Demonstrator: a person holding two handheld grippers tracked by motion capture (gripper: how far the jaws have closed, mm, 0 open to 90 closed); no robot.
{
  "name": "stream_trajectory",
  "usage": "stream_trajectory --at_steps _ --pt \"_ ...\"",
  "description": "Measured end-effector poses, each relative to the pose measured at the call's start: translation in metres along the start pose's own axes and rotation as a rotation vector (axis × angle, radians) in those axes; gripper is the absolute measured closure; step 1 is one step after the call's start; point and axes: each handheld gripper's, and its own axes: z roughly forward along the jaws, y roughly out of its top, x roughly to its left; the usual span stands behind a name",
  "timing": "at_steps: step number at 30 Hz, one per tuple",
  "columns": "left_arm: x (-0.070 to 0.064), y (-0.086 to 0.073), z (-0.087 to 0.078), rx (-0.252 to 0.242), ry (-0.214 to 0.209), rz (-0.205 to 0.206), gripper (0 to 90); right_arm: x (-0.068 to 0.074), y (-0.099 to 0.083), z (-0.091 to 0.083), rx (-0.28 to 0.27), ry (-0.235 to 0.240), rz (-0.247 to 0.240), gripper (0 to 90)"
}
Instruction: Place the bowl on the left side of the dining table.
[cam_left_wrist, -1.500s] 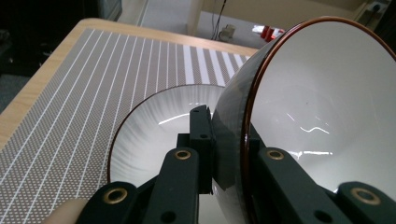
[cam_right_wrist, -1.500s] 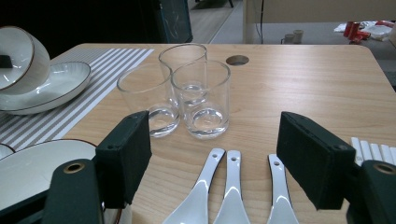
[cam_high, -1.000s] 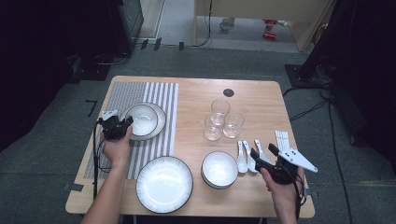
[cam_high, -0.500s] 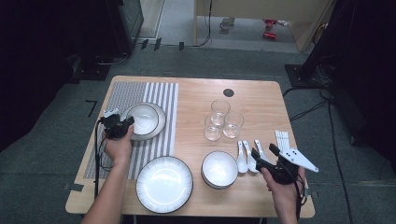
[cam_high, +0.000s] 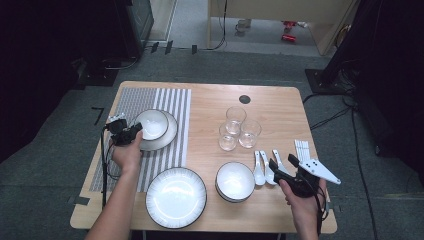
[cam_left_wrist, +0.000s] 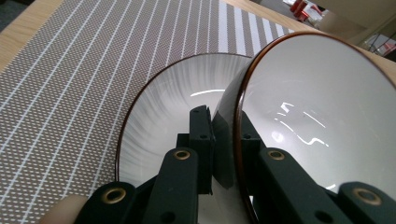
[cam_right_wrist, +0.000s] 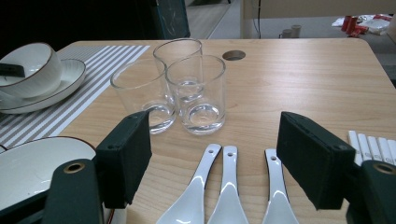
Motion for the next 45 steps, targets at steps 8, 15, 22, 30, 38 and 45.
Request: stream_trajectory --at_steps 8,15,22,30,38,45 --pt "0.002 0.002 0.003 -0.003 0.003 -0.033 82.7 -0.001 -0.001 0.001 0.000 0.000 0.004 26.8" --pt "0.001 0.004 0.004 -0.002 0.016 -0.019 82.6 -0.002 -0.001 0.001 0.002 -0.004 0.009 26.9" --pt "0.001 0.005 0.004 -0.001 0.017 -0.022 82.3 -0.003 -0.001 0.000 0.002 -0.006 0.009 26.8" --pt "-0.001 0.006 0.004 -0.016 0.028 -0.004 81.7 -0.004 -0.001 0.000 0.002 -0.008 0.015 26.8" --pt "-0.005 0.009 -0.006 -0.090 0.018 0.012 70.2 -0.005 -0.001 0.000 0.001 -0.011 0.014 26.9" --pt "-0.013 0.006 -0.019 -0.140 0.024 0.080 55.6 -0.005 -0.001 0.000 -0.003 -0.012 0.018 27.0"
